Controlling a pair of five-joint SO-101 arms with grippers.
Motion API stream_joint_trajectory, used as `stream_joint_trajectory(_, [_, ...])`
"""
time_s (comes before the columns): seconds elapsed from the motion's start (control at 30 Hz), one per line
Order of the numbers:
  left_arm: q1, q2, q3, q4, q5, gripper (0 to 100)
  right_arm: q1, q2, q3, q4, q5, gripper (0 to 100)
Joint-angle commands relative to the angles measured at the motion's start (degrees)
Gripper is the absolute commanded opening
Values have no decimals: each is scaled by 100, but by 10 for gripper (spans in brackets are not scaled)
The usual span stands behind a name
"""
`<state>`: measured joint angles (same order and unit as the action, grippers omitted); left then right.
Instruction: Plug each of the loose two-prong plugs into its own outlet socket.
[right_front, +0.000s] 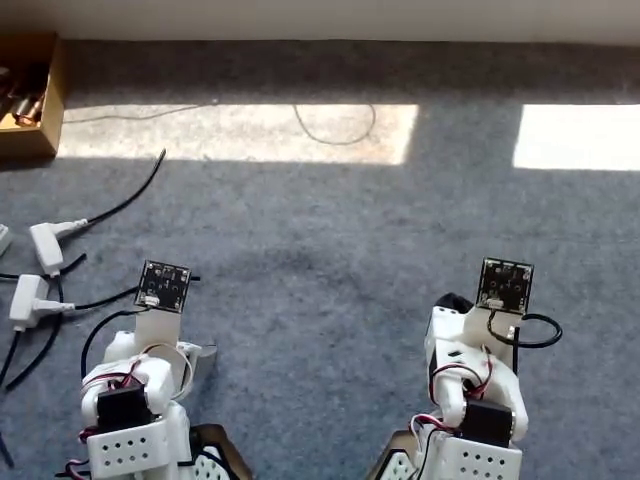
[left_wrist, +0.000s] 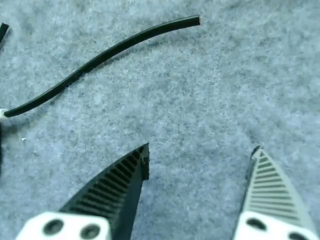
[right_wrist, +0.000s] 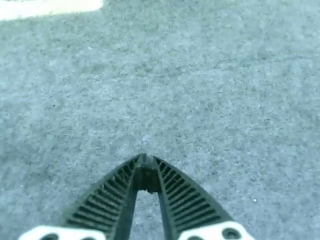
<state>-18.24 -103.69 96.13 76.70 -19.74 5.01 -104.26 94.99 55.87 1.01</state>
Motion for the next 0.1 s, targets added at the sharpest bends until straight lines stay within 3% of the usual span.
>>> stream_joint_trajectory(0.0, [57,-40,101,88,-9,315,40,-75,875,-92,-62,9])
stream_joint_trajectory(0.07, [57,-40,101,88,-9,315,40,-75,875,-92,-62,9])
